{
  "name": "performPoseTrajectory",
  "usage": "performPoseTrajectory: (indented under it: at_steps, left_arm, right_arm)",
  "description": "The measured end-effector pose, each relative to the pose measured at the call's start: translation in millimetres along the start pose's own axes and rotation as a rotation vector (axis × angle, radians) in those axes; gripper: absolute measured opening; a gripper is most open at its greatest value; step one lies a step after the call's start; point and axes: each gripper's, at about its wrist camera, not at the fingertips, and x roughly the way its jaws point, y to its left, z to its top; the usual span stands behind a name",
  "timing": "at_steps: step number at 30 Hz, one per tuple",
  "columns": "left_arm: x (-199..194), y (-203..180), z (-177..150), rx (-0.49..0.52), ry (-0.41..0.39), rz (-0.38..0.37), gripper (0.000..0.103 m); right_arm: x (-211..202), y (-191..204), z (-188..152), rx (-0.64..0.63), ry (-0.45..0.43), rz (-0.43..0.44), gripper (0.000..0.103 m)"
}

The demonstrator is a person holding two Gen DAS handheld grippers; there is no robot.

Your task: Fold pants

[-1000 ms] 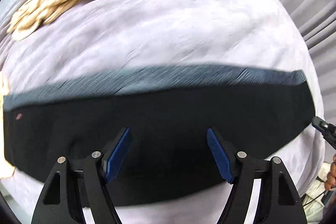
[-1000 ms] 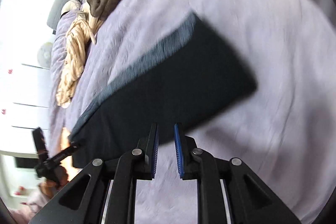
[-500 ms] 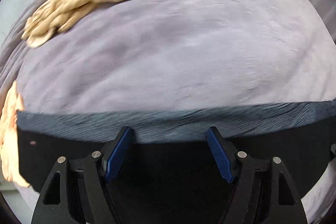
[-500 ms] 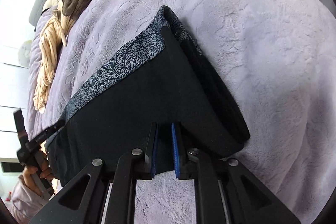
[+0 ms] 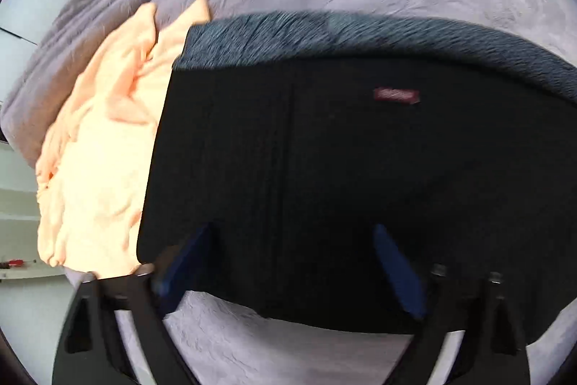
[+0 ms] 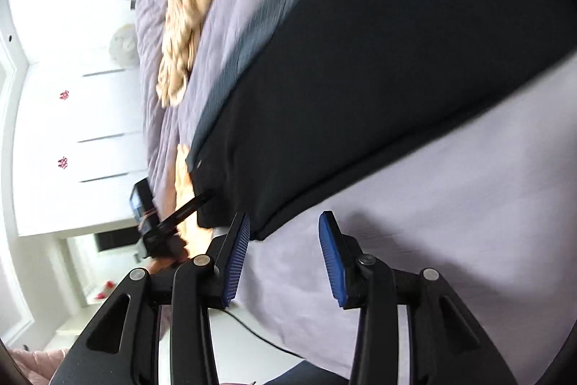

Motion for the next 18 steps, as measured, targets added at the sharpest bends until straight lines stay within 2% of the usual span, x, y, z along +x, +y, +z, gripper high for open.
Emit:
performPoseTrajectory:
  at_steps: [2, 4, 8, 14, 15, 16, 18]
  left_arm:
    - [3.6, 8.6, -1.1, 0.001, -0.004, -0.052, 0.101]
    - [5.7, 10.5, 0.0, 0.011, -0.003, -0.07, 0.101]
    - [11.6, 15.8, -0.5, 0.044, -0.021, -0.097, 0.103]
    - [19.6, 24.5, 0.4, 0.042, -0.022, -0.112, 0.103]
    - [19.3, 25.0, 0.5, 0.043, -0.019, -0.113, 0.103]
    - [17.9, 25.0, 0.3, 0.047, -0.018, -0.115, 0.103]
    - [16.9, 27.6, 2.0, 0.06, -0.019, -0.119, 0.103]
  right_arm:
    - [30.8, 1.8, -1.5, 0.069, 0.018, 0.035, 0.044]
    - [48.1, 4.7, -0.3, 0.111, -0.002, 0.077, 0.044]
    - [56.2, 7.0, 1.3, 0.101, 0.003, -0.021, 0.042]
    - [58.1, 17.7, 8.9, 0.072, -0.019, -0.081, 0.042]
    - [59.6, 17.0, 11.8, 0.073, -0.023, -0.081, 0.039]
    - [61.8, 19.1, 16.9, 0.066, -0.026, -0.097, 0.008]
    - [64.1, 31.1, 21.8, 0.04, -0.019, -0.162, 0.007]
